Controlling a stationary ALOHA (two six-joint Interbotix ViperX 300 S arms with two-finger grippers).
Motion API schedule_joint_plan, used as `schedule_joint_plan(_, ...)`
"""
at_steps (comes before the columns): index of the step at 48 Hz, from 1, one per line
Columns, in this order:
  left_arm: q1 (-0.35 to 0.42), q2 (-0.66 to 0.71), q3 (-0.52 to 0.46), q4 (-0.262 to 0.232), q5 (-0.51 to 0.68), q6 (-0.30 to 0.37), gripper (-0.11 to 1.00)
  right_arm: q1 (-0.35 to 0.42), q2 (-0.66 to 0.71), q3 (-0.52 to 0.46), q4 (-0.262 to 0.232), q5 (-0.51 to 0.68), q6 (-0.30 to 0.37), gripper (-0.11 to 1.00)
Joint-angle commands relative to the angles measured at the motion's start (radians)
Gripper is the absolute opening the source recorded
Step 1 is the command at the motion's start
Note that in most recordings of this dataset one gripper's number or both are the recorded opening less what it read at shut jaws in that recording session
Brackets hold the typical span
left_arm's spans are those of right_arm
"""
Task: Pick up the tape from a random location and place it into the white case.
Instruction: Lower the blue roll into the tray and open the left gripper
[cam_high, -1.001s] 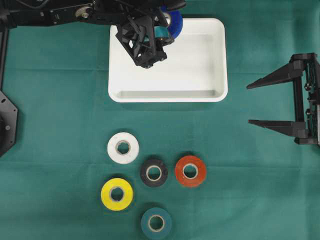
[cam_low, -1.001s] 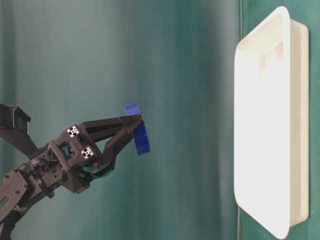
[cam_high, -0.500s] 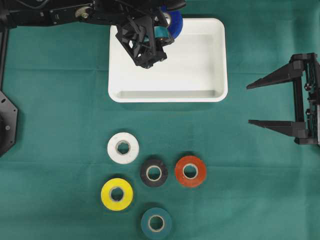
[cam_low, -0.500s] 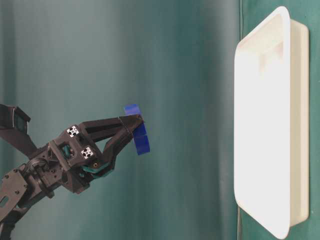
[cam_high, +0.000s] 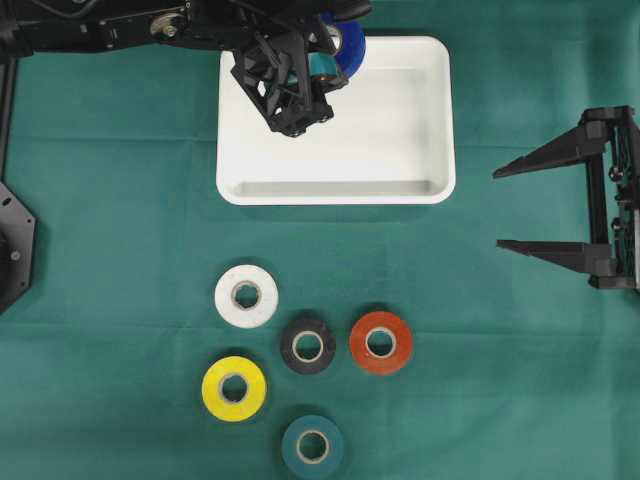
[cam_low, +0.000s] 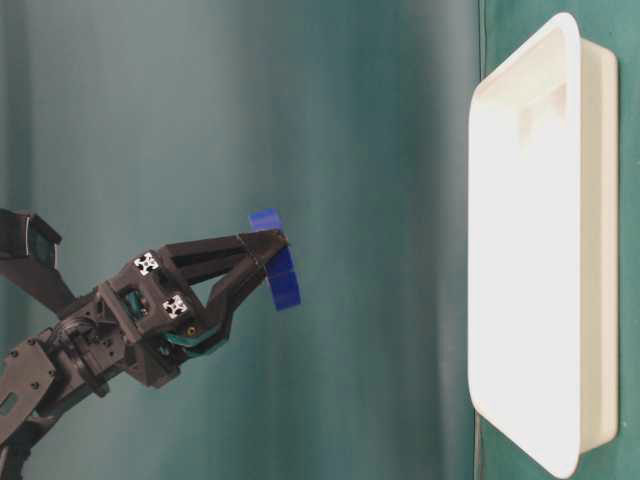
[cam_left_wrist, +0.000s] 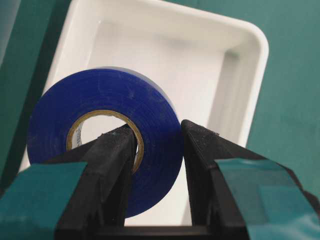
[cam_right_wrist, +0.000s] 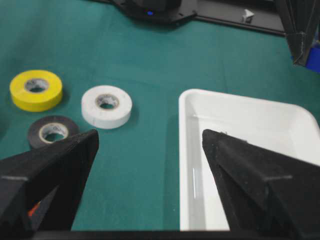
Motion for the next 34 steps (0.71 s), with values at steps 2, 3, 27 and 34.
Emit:
schedule_joint_plan(2, 0.000, -0.014, 0.005, 0.003, -0.023, -0.002, 0.23, -0.003, 0.005, -0.025, 0.000, -0.005, 0.000, 0.91)
schedule_joint_plan(3, 0.000, -0.014, 0.009, 0.003, -0.029, -0.002, 0.23, -0.002, 0.005, -0.025, -0.002, -0.005, 0.000, 0.91)
schedule_joint_plan(27, 0.000, 0.123, 0.091, 0.003, -0.183, -0.003, 0.23, -0.002, 0.011, -0.023, -0.002, -0.005, 0.003, 0.91)
schedule_joint_plan(34, 0.002, 0.160, 0.098, 0.002, -0.235, -0.002, 0.23, -0.002, 0.017, -0.023, -0.002, -0.005, 0.003, 0.91)
